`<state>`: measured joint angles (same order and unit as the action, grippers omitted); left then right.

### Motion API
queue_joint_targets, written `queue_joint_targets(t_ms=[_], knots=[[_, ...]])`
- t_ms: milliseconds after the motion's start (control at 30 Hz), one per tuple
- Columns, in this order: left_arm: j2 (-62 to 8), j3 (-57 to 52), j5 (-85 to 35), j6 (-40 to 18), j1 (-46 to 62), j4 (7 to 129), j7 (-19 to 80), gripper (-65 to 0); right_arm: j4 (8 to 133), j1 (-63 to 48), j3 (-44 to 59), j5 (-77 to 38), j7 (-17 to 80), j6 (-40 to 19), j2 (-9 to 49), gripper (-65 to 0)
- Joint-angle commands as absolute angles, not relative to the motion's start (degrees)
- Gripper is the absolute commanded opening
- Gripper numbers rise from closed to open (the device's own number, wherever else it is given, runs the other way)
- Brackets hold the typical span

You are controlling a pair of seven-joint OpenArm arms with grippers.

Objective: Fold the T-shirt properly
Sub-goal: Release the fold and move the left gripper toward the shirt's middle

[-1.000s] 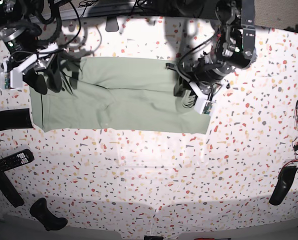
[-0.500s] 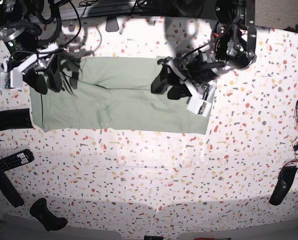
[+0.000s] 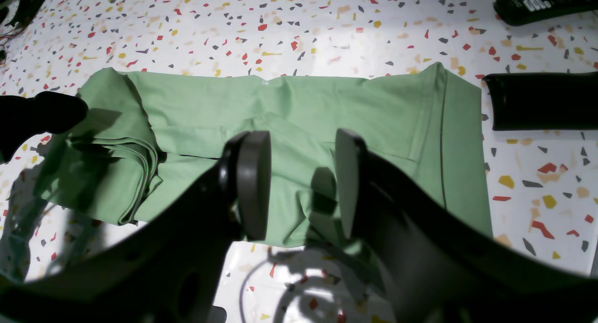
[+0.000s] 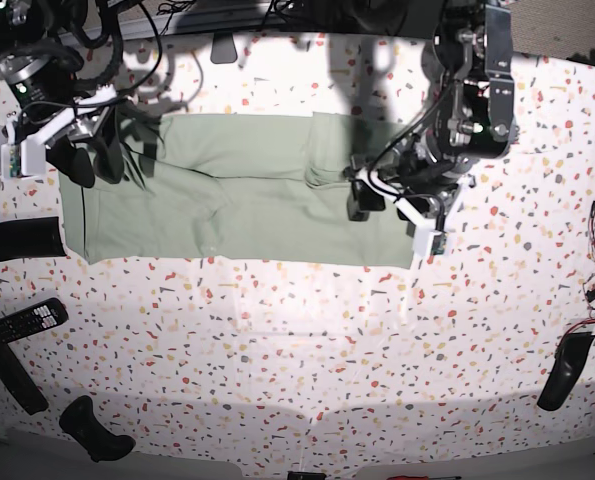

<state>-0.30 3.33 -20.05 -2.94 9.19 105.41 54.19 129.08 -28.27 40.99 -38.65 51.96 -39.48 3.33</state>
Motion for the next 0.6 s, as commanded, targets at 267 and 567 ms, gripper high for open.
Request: queue_joint_targets(t_ms=[267, 567], knots=[[-0.01, 3.44, -22.96, -3.05, 9.39, 106.59, 53.49, -22.2, 130.13, -28.27, 41.23, -39.64, 50.68, -40.0, 3.79, -42.8], [-0.01, 3.49, -23.9, -3.05, 12.23, 105.01, 47.05, -22.2, 130.13, -28.25, 41.23, -39.66, 50.68, -40.0, 3.81, -42.8]])
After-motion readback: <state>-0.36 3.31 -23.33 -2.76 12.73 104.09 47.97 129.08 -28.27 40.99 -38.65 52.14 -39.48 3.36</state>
